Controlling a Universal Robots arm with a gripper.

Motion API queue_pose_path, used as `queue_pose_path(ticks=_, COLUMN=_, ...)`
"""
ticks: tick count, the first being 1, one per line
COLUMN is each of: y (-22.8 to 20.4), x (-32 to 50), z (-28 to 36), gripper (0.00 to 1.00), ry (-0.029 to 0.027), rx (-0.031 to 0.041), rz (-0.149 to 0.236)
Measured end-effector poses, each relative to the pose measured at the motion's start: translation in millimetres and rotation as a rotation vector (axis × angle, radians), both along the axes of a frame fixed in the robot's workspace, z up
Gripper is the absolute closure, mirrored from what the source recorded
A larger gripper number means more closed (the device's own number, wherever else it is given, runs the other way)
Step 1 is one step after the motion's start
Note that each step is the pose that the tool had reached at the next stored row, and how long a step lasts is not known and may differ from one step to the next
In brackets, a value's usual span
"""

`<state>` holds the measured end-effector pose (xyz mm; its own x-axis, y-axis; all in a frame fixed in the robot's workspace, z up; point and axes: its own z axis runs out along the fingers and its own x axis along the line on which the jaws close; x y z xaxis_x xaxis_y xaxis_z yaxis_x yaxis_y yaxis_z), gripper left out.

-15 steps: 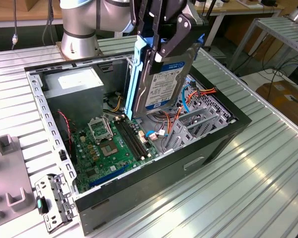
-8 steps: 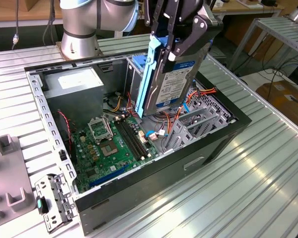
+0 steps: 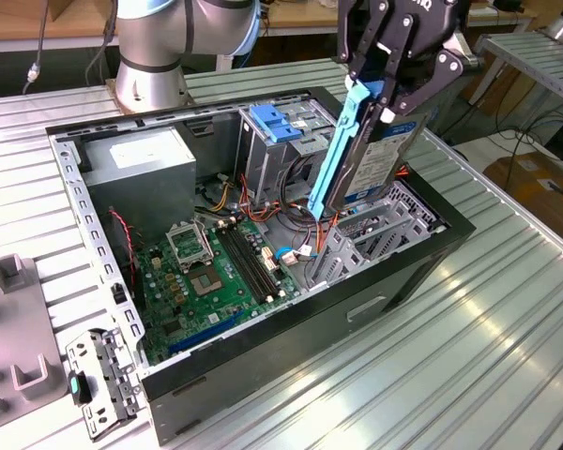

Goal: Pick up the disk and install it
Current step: 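Insert the disk into the insertion slot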

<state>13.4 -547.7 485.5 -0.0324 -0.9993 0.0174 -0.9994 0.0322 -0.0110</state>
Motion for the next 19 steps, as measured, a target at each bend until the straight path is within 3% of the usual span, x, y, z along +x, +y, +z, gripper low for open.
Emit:
queue_pose_path(ticks=1, y=0.0, x=5.2, z=-0.8, gripper=0.63, ry=0.0000, rx=0.0000, rz=0.000)
queue_pose_path(ticks=3, y=-0.2, x=23.3, z=-3.9, gripper=0.63, ry=-0.0013, rx=0.0000, rz=0.000)
queue_pose_path(ticks=4, y=-0.6, x=25.6, z=-5.3, gripper=0.63, ry=-0.0022, rx=0.0000, rz=0.000)
queue_pose_path(ticks=9, y=-7.2, x=32.9, z=-14.6, gripper=0.63, ry=-0.0054, rx=0.0002, rz=0.000)
queue_pose_path(ticks=14, y=-7.5, x=36.7, z=-19.6, gripper=0.63, ry=-0.0092, rx=-0.0001, rz=0.000)
queue_pose_path(ticks=19, y=-8.4, x=39.4, z=-25.8, gripper=0.63, ry=-0.0095, rx=-0.0003, rz=-0.010)
